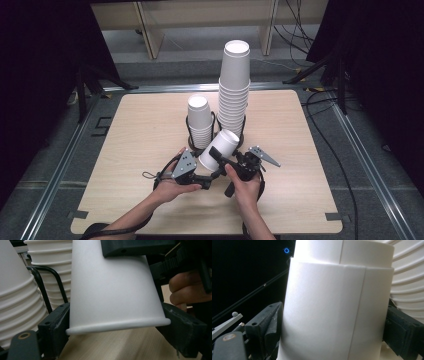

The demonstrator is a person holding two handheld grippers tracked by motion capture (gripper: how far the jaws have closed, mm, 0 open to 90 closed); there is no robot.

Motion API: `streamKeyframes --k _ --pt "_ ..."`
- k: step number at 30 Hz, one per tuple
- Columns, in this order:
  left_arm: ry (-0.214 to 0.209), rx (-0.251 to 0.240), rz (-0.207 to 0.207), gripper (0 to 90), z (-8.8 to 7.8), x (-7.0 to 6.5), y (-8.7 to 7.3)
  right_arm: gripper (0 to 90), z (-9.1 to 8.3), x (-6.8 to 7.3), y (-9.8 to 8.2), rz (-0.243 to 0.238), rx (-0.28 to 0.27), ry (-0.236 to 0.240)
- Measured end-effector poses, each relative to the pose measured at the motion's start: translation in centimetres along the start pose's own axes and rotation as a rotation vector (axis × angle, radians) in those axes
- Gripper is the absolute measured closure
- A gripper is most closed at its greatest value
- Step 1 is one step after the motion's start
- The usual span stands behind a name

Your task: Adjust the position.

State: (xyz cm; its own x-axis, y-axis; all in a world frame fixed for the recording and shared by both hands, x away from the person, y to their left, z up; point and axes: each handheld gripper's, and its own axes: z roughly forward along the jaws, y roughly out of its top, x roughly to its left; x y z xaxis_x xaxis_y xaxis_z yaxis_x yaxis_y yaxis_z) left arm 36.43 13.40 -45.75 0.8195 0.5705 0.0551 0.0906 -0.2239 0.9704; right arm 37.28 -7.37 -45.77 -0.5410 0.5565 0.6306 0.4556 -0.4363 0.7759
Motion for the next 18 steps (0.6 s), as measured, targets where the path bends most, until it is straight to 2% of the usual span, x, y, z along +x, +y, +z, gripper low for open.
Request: streamKeyframes --k 2,3,5,6,10,11,12,14,15,18 --pt "-0.001 -0.005 0.008 17.4 -0.06 0.00 0.00 10.9 0.05 -0.10 -0.04 0.014 -0.005 0.002" --pt "-0.005 -0.024 0.006 18.1 0.05 0.01 -0.06 10.7 0.02 -0.16 -0.04 0.013 -0.005 0.007" --pt "-0.010 -0.023 0.006 19.1 0.05 0.02 -0.06 10.4 0.02 -0.16 -0.04 0.013 -0.006 0.010" --pt "0.000 0.001 0.011 19.3 -0.20 0.02 0.05 10.3 0.07 -0.15 -0.06 0.017 -0.009 0.018" --pt "0.008 -0.008 0.016 19.8 -0.28 0.03 0.10 10.2 -0.01 -0.14 -0.05 0.023 -0.006 0.010" --pt "0.011 -0.008 0.015 19.8 -0.31 0.05 0.14 10.0 -0.07 -0.19 -0.06 0.028 -0.008 0.024" --pt "0.005 -0.029 0.008 20.0 -0.16 0.08 0.11 9.7 -0.07 -0.15 -0.08 0.037 -0.014 0.028" --pt "0.024 -0.015 0.002 20.7 -0.36 0.20 0.27 8.7 -0.12 -0.20 -0.07 0.042 -0.016 0.027" --pt "0.014 -0.011 -0.004 20.8 -0.38 0.35 0.33 8.7 -0.15 -0.17 -0.07 0.045 -0.014 0.013" --pt "0.019 -0.012 0.012 21.3 -0.47 0.54 0.36 8.6 -0.27 -0.21 -0.16 0.052 -0.014 0.027"
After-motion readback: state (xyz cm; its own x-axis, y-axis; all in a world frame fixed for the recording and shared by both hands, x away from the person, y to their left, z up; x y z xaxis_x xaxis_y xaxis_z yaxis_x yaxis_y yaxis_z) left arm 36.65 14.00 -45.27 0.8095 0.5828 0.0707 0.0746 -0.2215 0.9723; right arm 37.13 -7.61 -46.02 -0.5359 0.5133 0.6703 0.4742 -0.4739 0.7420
